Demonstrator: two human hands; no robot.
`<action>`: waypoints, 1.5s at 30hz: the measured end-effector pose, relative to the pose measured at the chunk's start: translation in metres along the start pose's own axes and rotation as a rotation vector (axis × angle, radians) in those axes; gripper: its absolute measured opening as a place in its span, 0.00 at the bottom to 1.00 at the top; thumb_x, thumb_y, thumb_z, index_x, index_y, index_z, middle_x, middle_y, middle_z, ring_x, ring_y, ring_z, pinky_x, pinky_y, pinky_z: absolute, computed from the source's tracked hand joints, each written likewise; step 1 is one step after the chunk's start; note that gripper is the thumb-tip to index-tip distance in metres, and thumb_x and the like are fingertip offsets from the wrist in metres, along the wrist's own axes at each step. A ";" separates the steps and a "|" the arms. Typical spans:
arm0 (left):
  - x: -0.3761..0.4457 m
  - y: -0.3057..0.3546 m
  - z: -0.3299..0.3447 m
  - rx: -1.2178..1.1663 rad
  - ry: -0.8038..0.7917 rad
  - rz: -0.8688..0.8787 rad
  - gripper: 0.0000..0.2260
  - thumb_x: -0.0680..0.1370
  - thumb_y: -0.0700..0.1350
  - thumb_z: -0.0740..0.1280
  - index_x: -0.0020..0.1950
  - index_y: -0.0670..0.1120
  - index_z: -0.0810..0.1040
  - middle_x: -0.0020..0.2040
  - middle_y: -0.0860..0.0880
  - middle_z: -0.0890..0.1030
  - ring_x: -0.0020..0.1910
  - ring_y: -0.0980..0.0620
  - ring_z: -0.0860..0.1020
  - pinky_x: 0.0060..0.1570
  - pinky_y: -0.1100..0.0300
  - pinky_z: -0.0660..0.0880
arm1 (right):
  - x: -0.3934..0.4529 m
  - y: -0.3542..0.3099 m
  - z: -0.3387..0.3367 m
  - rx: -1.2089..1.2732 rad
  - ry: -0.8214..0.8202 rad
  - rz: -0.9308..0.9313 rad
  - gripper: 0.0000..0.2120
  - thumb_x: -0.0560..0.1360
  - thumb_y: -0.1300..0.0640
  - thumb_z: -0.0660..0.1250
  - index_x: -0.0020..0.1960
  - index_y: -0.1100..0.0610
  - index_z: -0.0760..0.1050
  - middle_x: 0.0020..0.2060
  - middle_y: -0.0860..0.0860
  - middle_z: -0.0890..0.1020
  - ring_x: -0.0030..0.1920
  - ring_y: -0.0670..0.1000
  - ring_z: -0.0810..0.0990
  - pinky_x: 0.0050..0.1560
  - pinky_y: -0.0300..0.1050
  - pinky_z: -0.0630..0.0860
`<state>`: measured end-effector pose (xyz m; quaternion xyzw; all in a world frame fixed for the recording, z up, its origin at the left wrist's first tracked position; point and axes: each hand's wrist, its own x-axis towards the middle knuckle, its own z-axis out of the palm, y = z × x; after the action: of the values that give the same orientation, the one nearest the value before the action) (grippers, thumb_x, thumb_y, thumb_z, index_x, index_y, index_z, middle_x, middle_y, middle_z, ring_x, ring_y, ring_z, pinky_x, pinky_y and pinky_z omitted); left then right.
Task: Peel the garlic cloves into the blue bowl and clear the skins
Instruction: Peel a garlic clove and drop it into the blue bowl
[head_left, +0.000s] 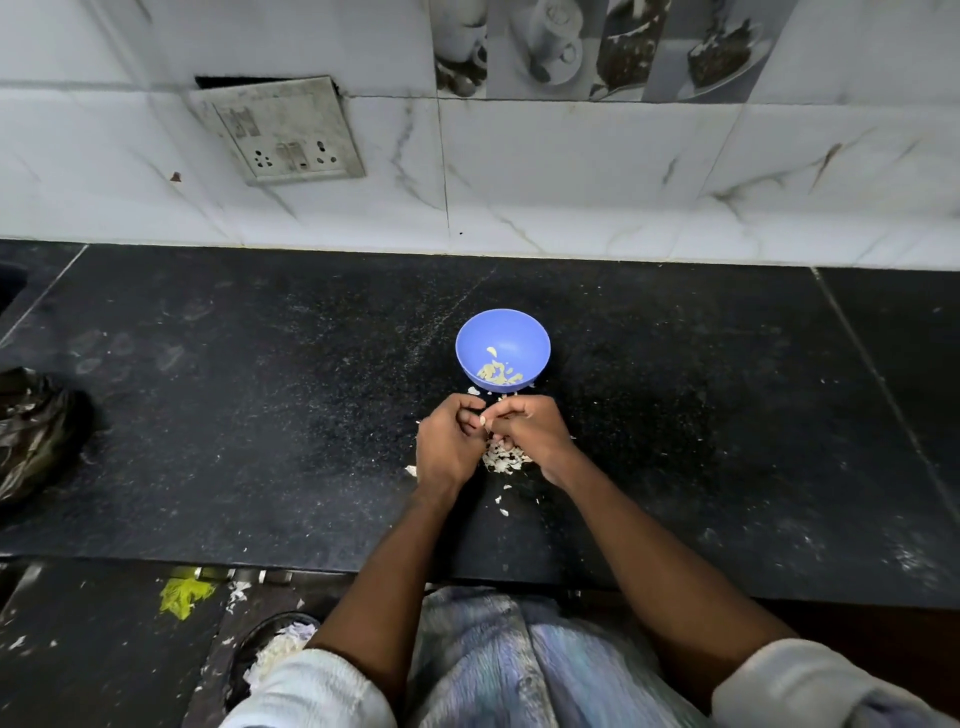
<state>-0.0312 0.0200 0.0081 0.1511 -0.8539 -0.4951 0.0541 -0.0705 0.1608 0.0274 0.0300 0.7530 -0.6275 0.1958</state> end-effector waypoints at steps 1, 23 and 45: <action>-0.001 0.006 0.002 0.014 0.009 0.001 0.13 0.73 0.36 0.75 0.49 0.54 0.83 0.34 0.56 0.83 0.33 0.60 0.80 0.39 0.59 0.80 | -0.001 0.001 -0.002 0.017 0.006 0.002 0.04 0.72 0.69 0.73 0.45 0.62 0.85 0.37 0.56 0.86 0.35 0.51 0.80 0.33 0.42 0.75; 0.003 0.018 0.018 -0.180 0.014 -0.048 0.02 0.77 0.46 0.77 0.47 0.50 0.89 0.40 0.56 0.88 0.41 0.56 0.87 0.49 0.49 0.84 | 0.000 0.005 -0.026 0.190 0.078 0.040 0.07 0.80 0.69 0.67 0.56 0.67 0.81 0.38 0.58 0.85 0.35 0.47 0.80 0.37 0.37 0.77; 0.025 0.010 0.012 -0.025 0.002 -0.015 0.06 0.78 0.46 0.75 0.42 0.49 0.88 0.34 0.56 0.85 0.35 0.56 0.85 0.40 0.53 0.83 | 0.018 -0.002 -0.015 0.232 0.081 0.088 0.03 0.77 0.69 0.72 0.50 0.67 0.83 0.36 0.56 0.84 0.33 0.47 0.78 0.35 0.37 0.76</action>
<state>-0.0598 0.0269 0.0095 0.1575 -0.8464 -0.5060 0.0532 -0.0913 0.1713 0.0250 0.1107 0.6806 -0.6995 0.1879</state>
